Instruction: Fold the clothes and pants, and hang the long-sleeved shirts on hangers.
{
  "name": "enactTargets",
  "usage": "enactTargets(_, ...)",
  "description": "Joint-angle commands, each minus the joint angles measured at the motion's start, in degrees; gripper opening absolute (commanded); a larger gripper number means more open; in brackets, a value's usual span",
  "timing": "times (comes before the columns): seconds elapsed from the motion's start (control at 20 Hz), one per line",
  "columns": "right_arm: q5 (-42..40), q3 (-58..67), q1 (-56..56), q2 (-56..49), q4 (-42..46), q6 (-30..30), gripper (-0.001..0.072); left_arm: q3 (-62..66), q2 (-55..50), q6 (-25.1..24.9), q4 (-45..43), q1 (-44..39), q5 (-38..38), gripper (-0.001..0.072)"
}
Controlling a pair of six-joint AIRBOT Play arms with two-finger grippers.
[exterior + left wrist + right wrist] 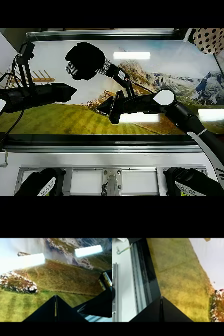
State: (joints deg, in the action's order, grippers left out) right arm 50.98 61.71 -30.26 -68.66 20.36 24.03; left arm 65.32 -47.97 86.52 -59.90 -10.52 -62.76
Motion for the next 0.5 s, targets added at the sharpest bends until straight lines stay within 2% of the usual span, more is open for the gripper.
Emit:
enactTargets(0.0,0.02,-0.02,-0.04,-0.04,0.0,-0.02,0.0025,-0.02,0.04,0.0,-0.04,0.02,0.02,0.0018)
enactTargets(0.3,0.02,-0.02,-0.04,-0.04,0.0,0.0,0.0025,-0.02,0.04,-0.04,-0.07,0.02,0.37,0.0024)
enactTargets(0.35,0.02,-0.02,-0.04,-0.04,0.0,0.0,0.0024,-0.02,0.04,-0.15,-0.07,0.02,1.77,0.0319)
enactTargets(0.4,0.02,-0.02,-0.04,-0.04,0.0,0.0,0.0025,0.0,-0.2,-0.15,-0.07,0.04,4.15,0.0677)
enactTargets(0.45,0.02,-0.02,-0.04,-0.04,0.0,0.0,0.0024,0.61,-1.14,-0.2,-0.39,0.04,7.1,0.072)
